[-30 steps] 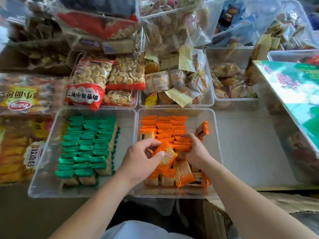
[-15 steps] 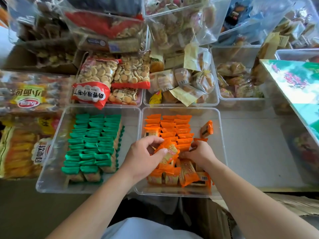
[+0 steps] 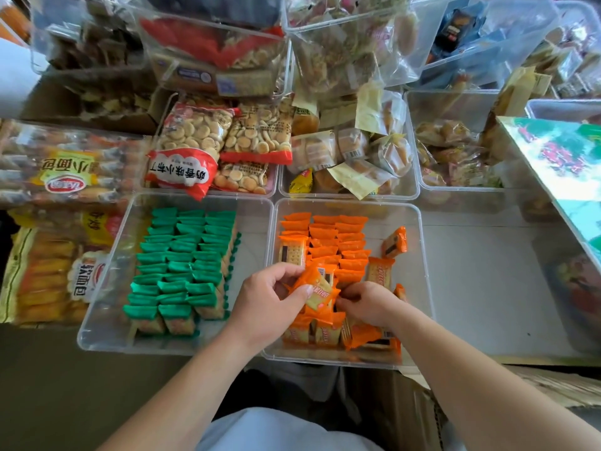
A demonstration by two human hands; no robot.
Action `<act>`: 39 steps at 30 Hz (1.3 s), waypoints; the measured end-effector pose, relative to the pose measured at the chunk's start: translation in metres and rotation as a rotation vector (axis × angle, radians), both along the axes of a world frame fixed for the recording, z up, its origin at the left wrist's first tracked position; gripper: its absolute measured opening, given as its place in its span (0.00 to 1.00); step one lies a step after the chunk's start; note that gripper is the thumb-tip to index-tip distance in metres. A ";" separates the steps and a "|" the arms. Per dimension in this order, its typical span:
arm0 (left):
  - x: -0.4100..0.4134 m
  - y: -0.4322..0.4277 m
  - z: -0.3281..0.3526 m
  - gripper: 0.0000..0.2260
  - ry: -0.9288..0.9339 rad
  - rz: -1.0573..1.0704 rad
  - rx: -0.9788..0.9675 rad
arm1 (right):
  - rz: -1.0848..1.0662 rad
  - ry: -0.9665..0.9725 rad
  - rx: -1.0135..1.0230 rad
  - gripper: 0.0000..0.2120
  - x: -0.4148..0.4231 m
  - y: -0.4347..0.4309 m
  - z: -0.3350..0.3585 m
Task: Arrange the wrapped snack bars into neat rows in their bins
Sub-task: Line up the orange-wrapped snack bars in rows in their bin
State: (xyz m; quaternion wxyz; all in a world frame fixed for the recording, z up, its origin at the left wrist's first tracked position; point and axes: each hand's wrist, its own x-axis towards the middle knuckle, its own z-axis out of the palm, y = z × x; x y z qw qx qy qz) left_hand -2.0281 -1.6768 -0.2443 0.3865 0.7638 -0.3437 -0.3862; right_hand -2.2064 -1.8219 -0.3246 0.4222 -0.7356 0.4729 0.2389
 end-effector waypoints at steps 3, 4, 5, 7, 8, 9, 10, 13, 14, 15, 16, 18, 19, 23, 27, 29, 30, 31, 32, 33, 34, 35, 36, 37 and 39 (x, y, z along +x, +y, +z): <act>-0.002 0.003 -0.002 0.09 0.025 0.010 -0.005 | 0.065 0.036 -0.038 0.20 0.003 0.004 -0.005; -0.002 0.004 -0.002 0.09 0.034 0.010 -0.008 | 0.065 0.041 -0.041 0.19 0.003 0.005 -0.006; -0.003 0.005 -0.002 0.09 0.037 0.006 -0.010 | 0.055 0.041 -0.038 0.19 0.003 0.006 -0.008; -0.004 0.006 -0.003 0.08 0.034 -0.008 -0.009 | 0.030 0.025 -0.005 0.15 0.001 0.004 -0.007; -0.004 0.007 -0.003 0.08 0.032 -0.016 -0.006 | 0.008 0.006 0.015 0.14 0.000 0.003 -0.004; -0.004 0.007 -0.002 0.08 0.029 -0.022 -0.005 | -0.017 -0.023 0.028 0.12 -0.002 0.002 -0.001; -0.004 0.007 -0.002 0.08 0.025 -0.026 -0.006 | -0.041 -0.040 0.036 0.10 -0.005 0.000 0.002; -0.004 0.005 0.000 0.07 0.016 -0.052 -0.004 | -0.095 -0.052 0.036 0.07 -0.013 -0.006 0.011; -0.004 0.004 -0.001 0.06 0.014 -0.055 0.002 | -0.095 -0.048 0.029 0.07 -0.016 -0.007 0.014; -0.004 0.004 -0.003 0.06 0.011 -0.053 0.009 | -0.073 -0.041 0.017 0.07 -0.019 -0.006 0.016; -0.004 0.003 -0.004 0.06 0.008 -0.051 0.011 | -0.032 -0.027 0.006 0.08 -0.021 -0.005 0.018; -0.004 0.003 -0.006 0.10 0.006 -0.048 0.015 | 0.026 -0.013 0.007 0.13 -0.026 0.000 0.021; -0.004 0.003 -0.007 0.12 0.014 -0.038 0.021 | 0.030 -0.022 0.000 0.14 -0.027 0.001 0.022; -0.003 0.006 -0.006 0.14 0.142 0.044 0.025 | -0.056 -0.071 -0.119 0.08 -0.024 0.007 0.019; 0.001 0.009 -0.004 0.18 0.214 0.114 0.017 | -0.166 -0.081 -0.157 0.06 -0.024 0.013 0.019; 0.001 0.012 -0.001 0.23 0.236 0.123 0.010 | -0.241 -0.122 -0.187 0.07 -0.028 0.012 0.023; 0.001 0.013 0.000 0.24 0.237 0.123 0.012 | -0.272 -0.142 -0.198 0.09 -0.030 0.011 0.026; 0.000 0.013 0.000 0.25 0.232 0.123 0.019 | -0.304 -0.150 -0.195 0.12 -0.033 0.009 0.029; 0.000 0.014 0.000 0.25 0.232 0.121 0.025 | -0.333 -0.155 -0.182 0.15 -0.036 0.007 0.034; -0.001 0.015 0.000 0.26 0.239 0.117 0.031 | -0.366 -0.162 -0.162 0.18 -0.039 0.005 0.039; -0.002 0.015 0.001 0.27 0.249 0.107 0.037 | -0.413 -0.182 -0.133 0.20 -0.042 0.003 0.046; -0.004 0.015 0.003 0.27 0.259 0.096 0.046 | -0.471 -0.208 -0.093 0.21 -0.046 0.002 0.052; -0.005 0.015 0.003 0.26 0.276 0.082 0.054 | -0.520 -0.237 -0.062 0.22 -0.051 0.001 0.059; -0.008 0.014 0.004 0.23 0.297 0.070 0.064 | -0.551 -0.261 -0.049 0.23 -0.055 0.001 0.066; -0.015 0.012 0.006 0.14 0.355 0.056 0.103 | -0.568 -0.310 -0.078 0.25 -0.062 0.006 0.079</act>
